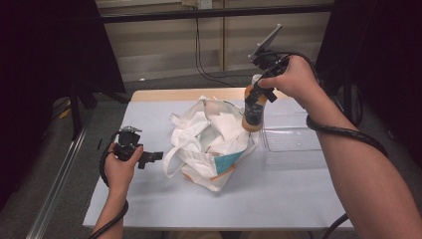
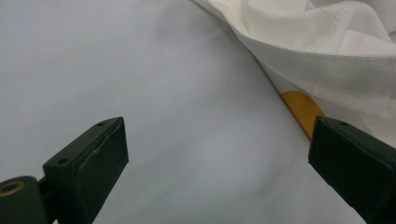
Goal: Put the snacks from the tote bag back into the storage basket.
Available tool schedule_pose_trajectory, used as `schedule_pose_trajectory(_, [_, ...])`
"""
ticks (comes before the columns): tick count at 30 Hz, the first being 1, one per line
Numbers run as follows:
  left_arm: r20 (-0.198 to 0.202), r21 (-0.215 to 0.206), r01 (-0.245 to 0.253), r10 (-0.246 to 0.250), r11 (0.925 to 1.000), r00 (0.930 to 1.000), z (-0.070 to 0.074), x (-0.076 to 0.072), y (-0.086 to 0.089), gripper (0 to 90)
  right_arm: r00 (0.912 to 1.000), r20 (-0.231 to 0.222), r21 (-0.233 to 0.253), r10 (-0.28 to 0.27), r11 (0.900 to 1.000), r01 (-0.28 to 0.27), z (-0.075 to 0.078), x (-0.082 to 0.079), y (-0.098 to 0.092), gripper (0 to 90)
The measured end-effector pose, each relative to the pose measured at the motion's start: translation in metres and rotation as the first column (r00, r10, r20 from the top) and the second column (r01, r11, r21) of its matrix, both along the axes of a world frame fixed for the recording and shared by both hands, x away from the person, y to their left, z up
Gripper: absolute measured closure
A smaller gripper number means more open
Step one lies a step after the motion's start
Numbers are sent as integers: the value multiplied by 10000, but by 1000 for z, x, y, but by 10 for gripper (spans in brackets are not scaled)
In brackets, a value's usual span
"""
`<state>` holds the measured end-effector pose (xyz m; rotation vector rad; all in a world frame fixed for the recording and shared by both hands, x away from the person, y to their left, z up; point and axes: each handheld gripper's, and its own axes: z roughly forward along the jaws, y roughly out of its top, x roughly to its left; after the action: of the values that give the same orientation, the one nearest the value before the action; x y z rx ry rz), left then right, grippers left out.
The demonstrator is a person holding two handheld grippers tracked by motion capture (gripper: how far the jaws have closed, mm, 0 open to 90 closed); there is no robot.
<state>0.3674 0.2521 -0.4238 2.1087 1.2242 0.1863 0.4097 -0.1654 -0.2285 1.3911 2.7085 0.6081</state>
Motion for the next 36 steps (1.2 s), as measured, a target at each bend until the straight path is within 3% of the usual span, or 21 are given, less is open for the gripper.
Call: schedule_pose_trajectory(36, [-183, 78, 66, -65, 9999, 9998, -2, 0, 1, 48, 9975, -238, -283, -673, 9974, 666, -21, -9, -47, 302])
